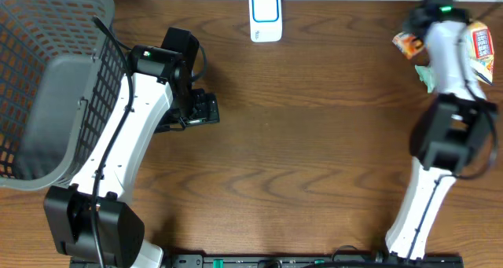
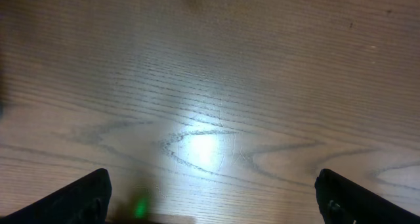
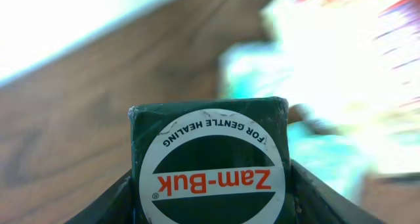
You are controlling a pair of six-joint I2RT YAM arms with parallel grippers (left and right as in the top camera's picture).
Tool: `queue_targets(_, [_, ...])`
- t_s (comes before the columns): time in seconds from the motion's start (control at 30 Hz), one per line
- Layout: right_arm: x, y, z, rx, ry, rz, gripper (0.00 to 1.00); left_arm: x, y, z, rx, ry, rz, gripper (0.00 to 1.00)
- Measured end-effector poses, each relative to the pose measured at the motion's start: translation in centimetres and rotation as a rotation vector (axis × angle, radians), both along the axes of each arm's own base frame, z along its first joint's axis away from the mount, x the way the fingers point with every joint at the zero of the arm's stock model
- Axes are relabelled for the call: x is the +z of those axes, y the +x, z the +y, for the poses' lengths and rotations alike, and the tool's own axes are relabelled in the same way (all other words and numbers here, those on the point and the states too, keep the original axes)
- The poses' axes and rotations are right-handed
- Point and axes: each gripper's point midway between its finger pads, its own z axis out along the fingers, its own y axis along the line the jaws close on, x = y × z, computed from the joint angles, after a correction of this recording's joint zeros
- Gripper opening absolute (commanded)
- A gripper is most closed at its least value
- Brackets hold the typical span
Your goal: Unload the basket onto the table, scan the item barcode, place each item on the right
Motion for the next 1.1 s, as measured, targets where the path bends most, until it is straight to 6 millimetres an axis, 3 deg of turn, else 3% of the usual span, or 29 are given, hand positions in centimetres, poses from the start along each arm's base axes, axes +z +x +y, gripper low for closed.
queue_targets(0.03, [2.3, -0.6, -1.6, -0.021, -0.014, -0.031, 0.68, 0.0, 0.0, 0.0, 0.000, 0.000, 0.000, 0.98])
queue_targets(0.07, [3.7, -1.2, -2.6, -0.035, -0.023, -0.044, 0.88, 0.0, 0.0, 0.0, 0.000, 0.000, 0.000, 0.98])
queue_targets(0.1, [5.2, -1.9, -3.8, -0.053, -0.033, -0.058, 0.98, 0.0, 0.0, 0.0, 0.000, 0.000, 0.000, 0.98])
queue_targets(0.2, [6.5, -3.7, -6.0, -0.091, -0.041, -0.047, 0.99, 0.0, 0.0, 0.0, 0.000, 0.000, 0.000, 0.98])
queue_targets(0.3, [5.6, -4.9, -7.0, -0.110, -0.029, 0.000, 0.99, 0.0, 0.0, 0.0, 0.000, 0.000, 0.000, 0.97])
queue_targets(0.4, [4.4, -5.2, -6.8, -0.098, 0.004, 0.030, 0.99, 0.0, 0.0, 0.0, 0.000, 0.000, 0.000, 0.97])
queue_targets(0.53, [3.1, -5.8, -4.9, -0.054, 0.097, 0.073, 0.99, 0.0, 0.0, 0.0, 0.000, 0.000, 0.000, 0.97])
queue_targets(0.73, [2.0, -8.7, -1.2, -0.069, 0.288, 0.174, 0.99, 0.0, 0.0, 0.0, 0.000, 0.000, 0.000, 0.98])
queue_targets(0.83, [4.2, -10.5, 1.6, -0.034, 0.412, 0.183, 0.99, 0.0, 0.0, 0.0, 0.000, 0.000, 0.000, 0.98])
queue_targets(0.97, [8.7, -14.5, 5.6, 0.026, 0.543, 0.210, 0.99, 0.0, 0.0, 0.0, 0.000, 0.000, 0.000, 0.98])
queue_targets(1.1, [11.8, -18.3, 9.2, 0.090, 0.599, 0.263, 0.98, 0.0, 0.0, 0.0, 0.000, 0.000, 0.000, 0.98])
